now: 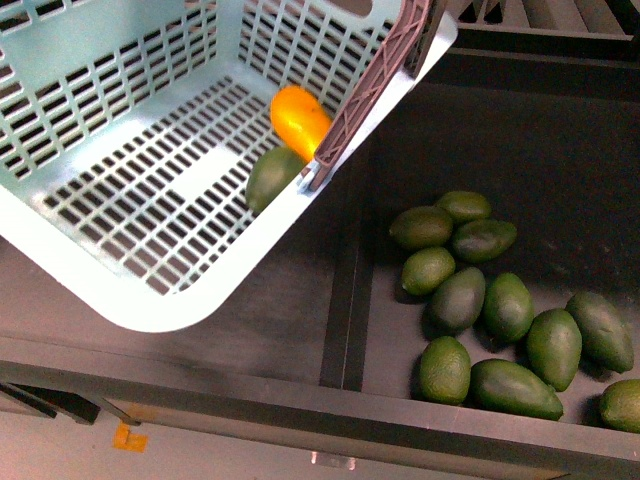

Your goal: Pick mango and avocado into basket

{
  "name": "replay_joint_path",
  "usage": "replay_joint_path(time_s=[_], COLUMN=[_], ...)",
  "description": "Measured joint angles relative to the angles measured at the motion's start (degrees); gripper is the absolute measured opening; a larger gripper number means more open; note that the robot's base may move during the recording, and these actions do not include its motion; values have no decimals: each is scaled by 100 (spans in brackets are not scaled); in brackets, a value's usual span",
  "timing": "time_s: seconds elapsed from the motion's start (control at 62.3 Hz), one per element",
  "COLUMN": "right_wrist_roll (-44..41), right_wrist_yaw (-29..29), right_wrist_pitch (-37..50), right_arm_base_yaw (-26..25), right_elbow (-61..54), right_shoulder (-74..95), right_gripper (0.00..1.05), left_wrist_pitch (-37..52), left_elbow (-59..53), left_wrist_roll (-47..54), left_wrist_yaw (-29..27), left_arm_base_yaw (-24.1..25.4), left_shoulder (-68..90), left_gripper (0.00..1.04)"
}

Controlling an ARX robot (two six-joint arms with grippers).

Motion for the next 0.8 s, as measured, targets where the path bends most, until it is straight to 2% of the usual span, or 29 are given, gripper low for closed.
replay_joint_path(time_s=[0.225, 0.45, 0.675, 0.723, 0.803], right_wrist_roll=[0, 0, 0, 0, 0], right_wrist_yaw=[-2, -2, -2, -2, -2], right_wrist_pitch=[0, 0, 0, 0, 0], right_arm_base_yaw=[0, 0, 0, 0, 0], right_elbow=[0, 0, 0, 0, 0], right_shoulder=[0, 0, -2, -2, -2], right_gripper=[96, 96, 96, 96, 96], left_wrist_pitch=[35, -90, -4, 94, 175], left_elbow=[1047, 2138, 1801, 1655, 1359], left_wrist_roll=[-619, -1340, -1867, -1923, -2059], left_wrist_yaw=[291, -138, -162, -162, -254], left_arm_base_yaw=[507, 890, 1064, 1088, 1110], left_shoulder=[1394, 2341, 2614, 2546, 2398], left_gripper=[15, 15, 15, 22, 38])
